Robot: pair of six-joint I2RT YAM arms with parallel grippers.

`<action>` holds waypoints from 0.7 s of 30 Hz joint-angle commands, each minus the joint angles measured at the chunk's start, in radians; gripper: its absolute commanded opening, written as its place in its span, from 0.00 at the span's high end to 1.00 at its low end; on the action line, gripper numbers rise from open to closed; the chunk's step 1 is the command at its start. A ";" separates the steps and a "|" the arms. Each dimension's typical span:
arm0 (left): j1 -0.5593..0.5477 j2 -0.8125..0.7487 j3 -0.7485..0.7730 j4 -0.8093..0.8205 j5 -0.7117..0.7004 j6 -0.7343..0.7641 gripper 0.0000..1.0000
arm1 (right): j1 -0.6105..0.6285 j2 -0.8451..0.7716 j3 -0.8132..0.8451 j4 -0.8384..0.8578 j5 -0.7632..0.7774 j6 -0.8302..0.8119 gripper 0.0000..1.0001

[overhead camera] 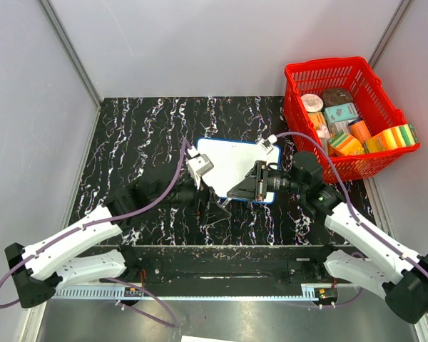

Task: Write a sentence on the whiteboard
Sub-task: Pick up the whiteboard marker at the center of the board.

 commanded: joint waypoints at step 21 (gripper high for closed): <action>0.060 -0.236 -0.402 0.025 -0.347 -0.323 0.04 | 0.004 -0.337 -0.136 -0.407 0.487 -0.167 1.00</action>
